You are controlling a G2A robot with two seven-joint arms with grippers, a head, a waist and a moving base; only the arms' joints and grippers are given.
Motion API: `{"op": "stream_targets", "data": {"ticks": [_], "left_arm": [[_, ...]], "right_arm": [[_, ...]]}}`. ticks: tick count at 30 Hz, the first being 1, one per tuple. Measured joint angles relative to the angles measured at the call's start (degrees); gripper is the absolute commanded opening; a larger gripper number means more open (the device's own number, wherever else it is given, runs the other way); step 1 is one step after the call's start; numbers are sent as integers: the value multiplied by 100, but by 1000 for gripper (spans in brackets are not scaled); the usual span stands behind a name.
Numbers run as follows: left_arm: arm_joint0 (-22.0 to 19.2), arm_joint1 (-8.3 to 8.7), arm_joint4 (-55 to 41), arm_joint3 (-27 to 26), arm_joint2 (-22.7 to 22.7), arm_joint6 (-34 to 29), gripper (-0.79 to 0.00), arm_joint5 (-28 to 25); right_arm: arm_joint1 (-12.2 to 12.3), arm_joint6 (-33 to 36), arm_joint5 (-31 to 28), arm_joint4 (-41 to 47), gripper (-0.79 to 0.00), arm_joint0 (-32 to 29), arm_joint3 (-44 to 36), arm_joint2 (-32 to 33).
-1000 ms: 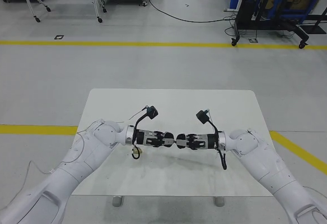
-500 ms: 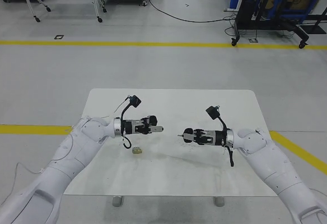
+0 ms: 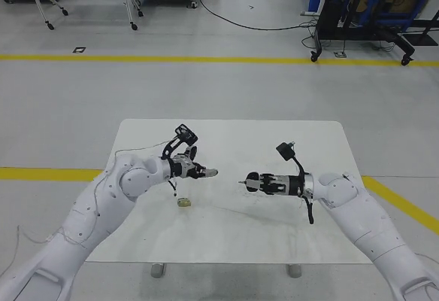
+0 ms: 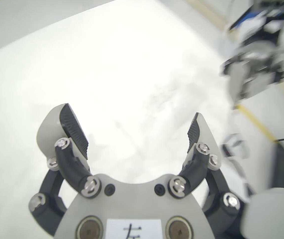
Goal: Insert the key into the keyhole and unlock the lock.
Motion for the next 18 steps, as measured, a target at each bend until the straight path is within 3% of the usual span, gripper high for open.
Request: {"op": "stream_targets", "data": {"ticks": [2, 4, 9, 13, 16, 18], "left_arm": [[287, 161, 1025, -457, -149, -91, 0, -115], [609, 326, 1795, -856, -407, -66, 0, -581], [1106, 594, 2451, -1409, -928, -49, 0, -1578], [1242, 658, 2548, -1529, -1008, -297, 0, -1913], [1255, 675, 2414, -1506, -1030, -310, -111, -2197], [1271, 682, 2406, -1464, -1037, -373, -277, -2224]], "right_arm": [[0, 0, 0, 0, -785, 0, 0, 0], [0, 0, 0, 0, -785, 0, 0, 0], [0, 0, 0, 0, -785, 0, 0, 0], [0, 0, 0, 0, -785, 0, 0, 0], [0, 0, 0, 0, -785, 0, 0, 0], [0, 0, 0, 0, -785, 0, 0, 0]]}}
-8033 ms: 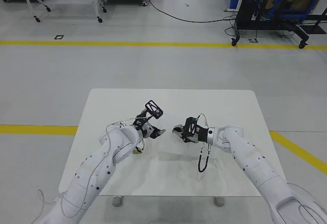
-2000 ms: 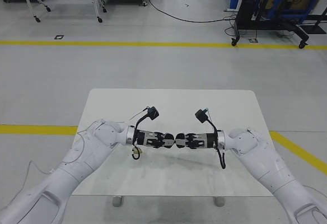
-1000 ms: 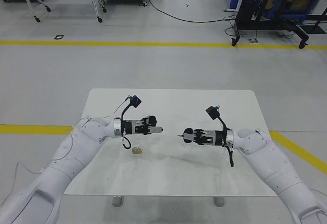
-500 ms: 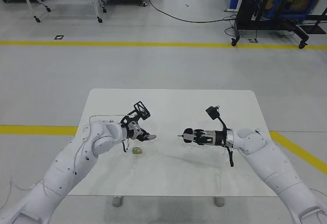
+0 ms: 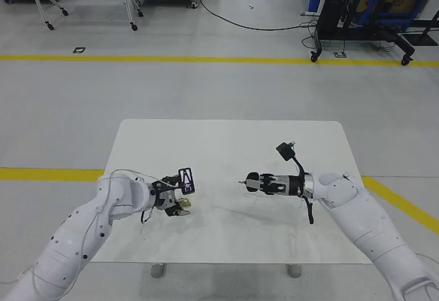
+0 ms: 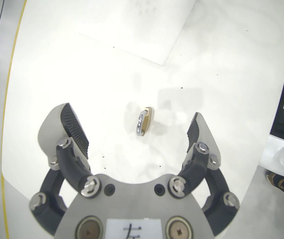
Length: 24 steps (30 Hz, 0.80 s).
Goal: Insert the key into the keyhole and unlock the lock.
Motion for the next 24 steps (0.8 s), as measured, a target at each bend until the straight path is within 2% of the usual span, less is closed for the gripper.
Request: {"op": "stream_targets", "data": {"ticks": [1, 10, 12, 14, 24], "left_arm": [[7, -2, 11, 20, 15, -55, -394, 28], [-154, -97, -133, 289, 299, -470, -526, 217], [-193, -115, -172, 316, 344, -541, -619, 238], [-215, -126, -214, 338, 370, -567, -770, 235], [-324, -166, -299, 478, 502, -826, -785, 190]], "right_arm": [[0, 0, 0, 0, -785, 0, 0, 0], [0, 0, 0, 0, -785, 0, 0, 0], [0, 0, 0, 0, -785, 0, 0, 0], [0, 0, 0, 0, -785, 0, 0, 0], [0, 0, 0, 0, -785, 0, 0, 0]]}}
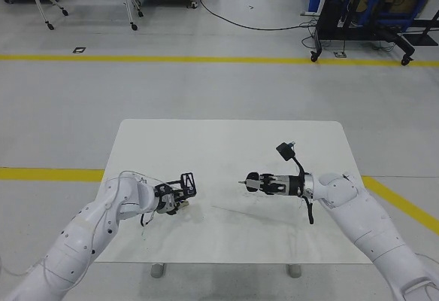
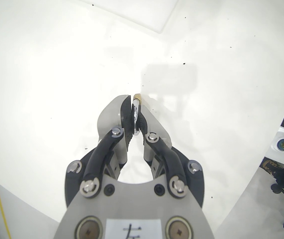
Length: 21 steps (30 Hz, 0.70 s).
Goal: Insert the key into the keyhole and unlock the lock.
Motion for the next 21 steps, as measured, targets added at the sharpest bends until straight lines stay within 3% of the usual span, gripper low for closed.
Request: {"op": "stream_targets", "data": {"ticks": [11, 21], "left_arm": [[-61, -26, 46, -19, 52, -35, -785, 119], [119, 16, -340, 24, -463, 1468, -785, 307]], "right_arm": [[0, 0, 0, 0, -785, 0, 0, 0], [0, 0, 0, 0, -785, 0, 0, 0]]}}
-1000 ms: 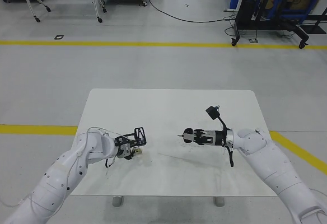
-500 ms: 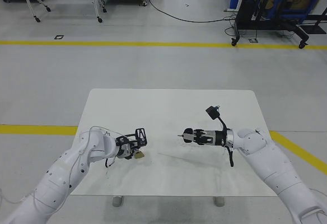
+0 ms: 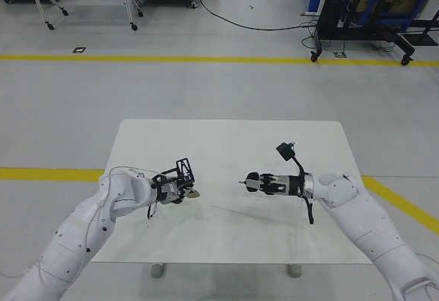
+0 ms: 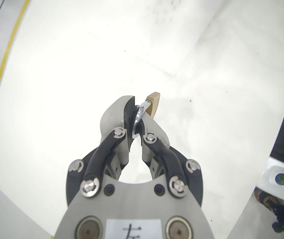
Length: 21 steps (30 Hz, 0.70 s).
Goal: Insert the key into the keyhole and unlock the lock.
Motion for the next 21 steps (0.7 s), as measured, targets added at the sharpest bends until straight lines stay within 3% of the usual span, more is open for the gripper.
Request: {"op": "stream_targets", "data": {"ticks": [4, 6, 16, 18, 21], "left_arm": [[-21, -98, -1286, 486, -186, 903, -785, 213], [-158, -192, -2136, 851, -83, 1056, -785, 133], [-1102, -694, -4679, 2372, 829, 476, -785, -660], [-1218, -794, -5455, 2676, 968, 208, -785, -563], [-1529, -904, -6494, 3014, 1117, -414, -785, 57]], "right_arm": [[0, 0, 0, 0, -785, 0, 0, 0], [0, 0, 0, 0, -785, 0, 0, 0], [-2, -18, 8, 2, -785, -8, -18, 2], [-23, -244, 26, 70, -785, -60, -153, 4], [-69, -536, 40, 200, -785, -49, -237, -42]]}}
